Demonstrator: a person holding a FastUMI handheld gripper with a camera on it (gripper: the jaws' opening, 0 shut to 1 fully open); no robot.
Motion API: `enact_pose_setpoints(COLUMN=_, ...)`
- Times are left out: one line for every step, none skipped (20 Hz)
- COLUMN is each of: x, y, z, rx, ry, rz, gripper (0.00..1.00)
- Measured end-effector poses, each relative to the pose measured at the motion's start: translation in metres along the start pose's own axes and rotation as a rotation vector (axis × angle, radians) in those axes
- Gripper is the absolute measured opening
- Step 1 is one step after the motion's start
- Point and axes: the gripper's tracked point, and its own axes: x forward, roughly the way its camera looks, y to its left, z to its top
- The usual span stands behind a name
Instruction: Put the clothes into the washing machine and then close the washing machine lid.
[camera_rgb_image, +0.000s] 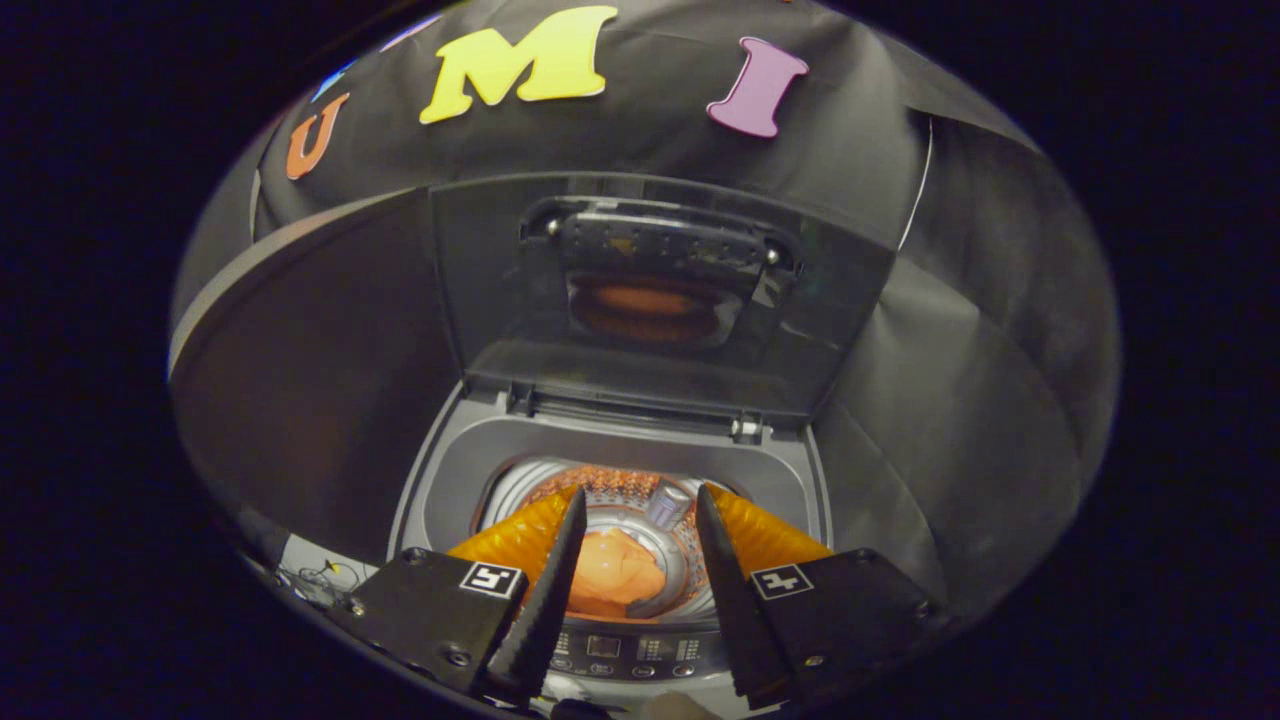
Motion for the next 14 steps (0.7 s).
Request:
enact_pose_setpoints(x=-0.002, y=-0.001, z=0.010, rx=0.004, ry=-0.021, rz=0.000, gripper=0.70)
enact_pose_setpoints(x=-0.005, y=-0.002, z=0.019, rx=0.010, ry=-0.040, rz=-0.003, gripper=0.69)
enact_pose_setpoints(x=-0.007, y=-0.004, z=0.027, rx=0.014, ry=-0.053, rz=-0.007, gripper=0.69)
enact_pose_setpoints(x=-0.008, y=-0.006, z=0.035, rx=0.018, ry=-0.070, rz=-0.008, gripper=0.69)
enact_pose_setpoints(x=-0.011, y=-0.007, z=0.044, rx=0.023, ry=-0.084, rz=-0.011, gripper=0.69)
enact_pose_setpoints(x=-0.013, y=-0.009, z=0.052, rx=0.023, ry=-0.099, rz=-0.012, gripper=0.69)
enact_pose_setpoints(x=-0.015, y=-0.010, z=0.060, rx=0.024, ry=-0.114, rz=-0.012, gripper=0.69)
enact_pose_setpoints(x=-0.017, y=-0.012, z=0.070, rx=0.023, ry=-0.128, rz=-0.012, gripper=0.69)
enact_pose_setpoints(x=-0.019, y=-0.014, z=0.078, rx=0.021, ry=-0.142, rz=-0.014, gripper=0.69)
enact_pose_setpoints(x=-0.020, y=-0.015, z=0.086, rx=0.022, ry=-0.156, rz=-0.014, gripper=0.69)
enact_pose_setpoints(x=-0.021, y=-0.016, z=0.094, rx=0.023, ry=-0.169, rz=-0.014, gripper=0.69)
enact_pose_setpoints(x=-0.022, y=-0.017, z=0.100, rx=0.025, ry=-0.180, rz=-0.014, gripper=0.69)
enact_pose_setpoints(x=-0.024, y=-0.018, z=0.109, rx=0.029, ry=-0.191, rz=-0.013, gripper=0.69)
enact_pose_setpoints(x=-0.023, y=-0.018, z=0.116, rx=0.033, ry=-0.200, rz=-0.011, gripper=0.69)
